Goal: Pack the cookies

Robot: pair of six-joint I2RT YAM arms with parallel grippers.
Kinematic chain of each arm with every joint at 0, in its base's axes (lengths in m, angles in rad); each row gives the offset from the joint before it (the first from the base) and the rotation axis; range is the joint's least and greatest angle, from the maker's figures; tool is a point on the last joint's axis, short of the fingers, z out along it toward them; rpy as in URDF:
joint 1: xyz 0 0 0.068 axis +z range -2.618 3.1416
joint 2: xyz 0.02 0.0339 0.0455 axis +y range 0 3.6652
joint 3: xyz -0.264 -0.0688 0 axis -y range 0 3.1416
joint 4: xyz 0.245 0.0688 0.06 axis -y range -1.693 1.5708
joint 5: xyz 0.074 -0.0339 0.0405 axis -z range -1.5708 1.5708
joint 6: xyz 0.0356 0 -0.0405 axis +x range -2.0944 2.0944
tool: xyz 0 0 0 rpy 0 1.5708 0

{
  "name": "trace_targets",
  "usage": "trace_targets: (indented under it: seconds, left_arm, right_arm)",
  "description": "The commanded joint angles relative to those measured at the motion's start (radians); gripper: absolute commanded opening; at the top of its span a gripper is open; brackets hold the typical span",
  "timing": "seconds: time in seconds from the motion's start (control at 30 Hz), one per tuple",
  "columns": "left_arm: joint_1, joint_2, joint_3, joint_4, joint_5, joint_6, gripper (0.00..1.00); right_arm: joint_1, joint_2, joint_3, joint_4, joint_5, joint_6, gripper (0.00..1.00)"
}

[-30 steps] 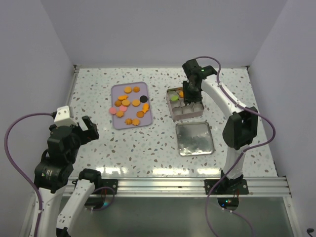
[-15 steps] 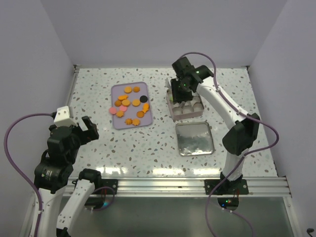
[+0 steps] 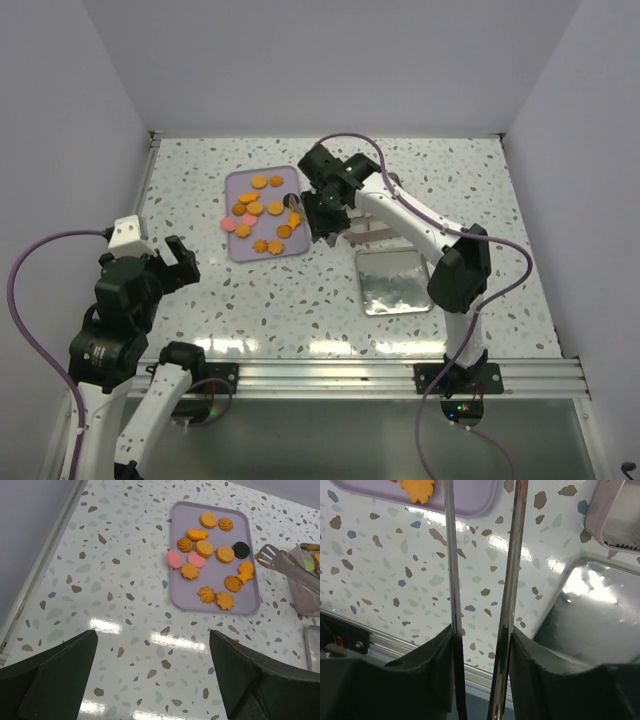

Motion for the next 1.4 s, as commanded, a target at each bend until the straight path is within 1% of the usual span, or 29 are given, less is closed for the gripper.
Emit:
trace_targets:
  seconds: [0.0,0.57,1.07,1.37]
  left_arm:
    - [-0.006,-0.006,-0.009,0.045,0.002,0.02,1.0]
    - [-0.006,-0.011,-0.009,0.045,-0.001,0.017,1.0]
    - [-0.006,-0.015,-0.011,0.045,0.002,0.017,1.0]
    - [-0.006,-0.015,-0.011,0.047,0.007,0.02,1.0]
  right_arm:
    - [0.011,0.001,0.019,-0.01,-0.026,0.016,0.44]
    - [0.034,0.067,-0.024,-0.01,-0.046,0.028,0.43]
    - [0.036,0.145,0.029,-0.012,-0.048,0.045,0.42]
    - [0.036,0.2,0.098,-0.032,-0.046,0.045,0.42]
